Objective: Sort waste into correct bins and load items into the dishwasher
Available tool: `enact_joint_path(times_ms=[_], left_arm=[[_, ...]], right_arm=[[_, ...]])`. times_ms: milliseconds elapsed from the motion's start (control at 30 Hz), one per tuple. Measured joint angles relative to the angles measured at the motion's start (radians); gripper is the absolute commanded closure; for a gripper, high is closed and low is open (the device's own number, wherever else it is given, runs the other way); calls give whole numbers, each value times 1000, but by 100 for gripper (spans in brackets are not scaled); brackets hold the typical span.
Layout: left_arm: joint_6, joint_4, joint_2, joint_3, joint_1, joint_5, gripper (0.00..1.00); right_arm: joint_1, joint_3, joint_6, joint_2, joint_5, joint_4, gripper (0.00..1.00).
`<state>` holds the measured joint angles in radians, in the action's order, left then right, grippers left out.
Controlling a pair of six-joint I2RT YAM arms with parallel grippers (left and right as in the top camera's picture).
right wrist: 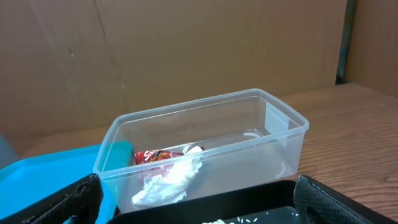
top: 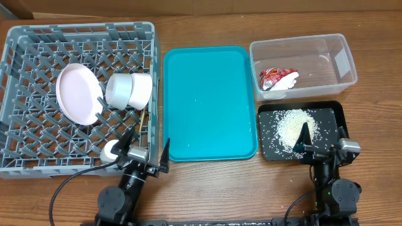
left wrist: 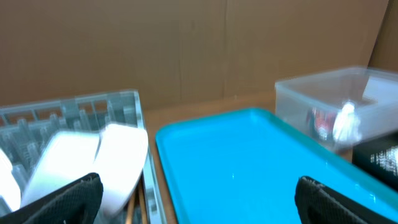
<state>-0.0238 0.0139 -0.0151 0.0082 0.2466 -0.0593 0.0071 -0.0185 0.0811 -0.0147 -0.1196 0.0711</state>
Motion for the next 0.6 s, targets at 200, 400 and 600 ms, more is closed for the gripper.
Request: enact_joint_path(times_ms=[200, 400, 600], left_arm=[[-2, 58, -1, 0, 0, 7, 0], [-2, 58, -1, 0, 0, 8, 0], [-2, 58, -1, 0, 0, 10, 0]], right_arm=[[0, 0, 0, 0, 0, 0, 0], [0, 0, 0, 0, 0, 0, 0], [0, 0, 0, 0, -1, 0, 0]])
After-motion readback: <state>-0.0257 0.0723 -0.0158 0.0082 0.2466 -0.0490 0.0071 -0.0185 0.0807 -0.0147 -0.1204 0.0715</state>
